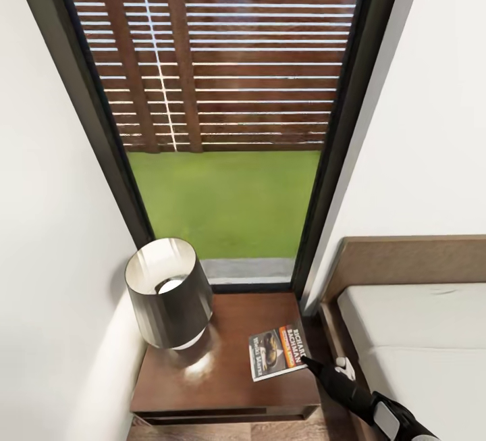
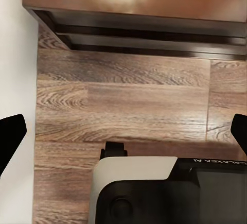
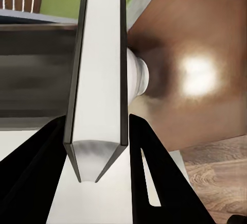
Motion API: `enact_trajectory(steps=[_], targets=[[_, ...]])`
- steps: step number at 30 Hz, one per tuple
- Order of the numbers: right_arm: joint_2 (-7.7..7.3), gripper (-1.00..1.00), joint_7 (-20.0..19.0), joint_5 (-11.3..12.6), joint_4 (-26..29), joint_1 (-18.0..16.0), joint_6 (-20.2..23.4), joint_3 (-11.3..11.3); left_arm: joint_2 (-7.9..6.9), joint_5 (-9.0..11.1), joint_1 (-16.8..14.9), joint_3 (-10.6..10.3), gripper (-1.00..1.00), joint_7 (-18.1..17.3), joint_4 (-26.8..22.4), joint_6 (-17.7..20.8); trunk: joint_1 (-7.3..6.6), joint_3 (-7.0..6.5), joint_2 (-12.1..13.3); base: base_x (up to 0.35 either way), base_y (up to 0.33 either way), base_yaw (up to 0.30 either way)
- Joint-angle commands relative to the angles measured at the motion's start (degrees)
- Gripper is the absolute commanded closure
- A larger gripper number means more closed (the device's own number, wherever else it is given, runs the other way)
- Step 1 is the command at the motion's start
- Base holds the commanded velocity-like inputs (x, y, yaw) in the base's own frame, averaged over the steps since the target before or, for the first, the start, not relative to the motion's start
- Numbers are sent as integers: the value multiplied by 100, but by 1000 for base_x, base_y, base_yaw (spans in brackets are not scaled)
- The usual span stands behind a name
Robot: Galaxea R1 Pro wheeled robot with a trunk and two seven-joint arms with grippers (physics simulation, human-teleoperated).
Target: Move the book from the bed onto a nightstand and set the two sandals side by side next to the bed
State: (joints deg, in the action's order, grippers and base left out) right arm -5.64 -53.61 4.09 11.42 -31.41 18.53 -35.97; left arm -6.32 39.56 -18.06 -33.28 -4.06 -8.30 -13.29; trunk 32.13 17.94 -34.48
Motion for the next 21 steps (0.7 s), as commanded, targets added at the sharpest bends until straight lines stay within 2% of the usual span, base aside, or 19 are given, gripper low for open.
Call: enact_trajectory(steps=[1, 21], targets=[[11, 100, 23, 47, 0, -4, 61, -6, -3, 61, -4, -38, -100, -25, 4, -20, 3, 7, -7, 73, 2, 0], [-20, 100, 75, 48, 17, -10, 71, -7, -1, 61, -4, -43, -100, -25, 4, -16, 3, 7, -7, 15, 0, 0]])
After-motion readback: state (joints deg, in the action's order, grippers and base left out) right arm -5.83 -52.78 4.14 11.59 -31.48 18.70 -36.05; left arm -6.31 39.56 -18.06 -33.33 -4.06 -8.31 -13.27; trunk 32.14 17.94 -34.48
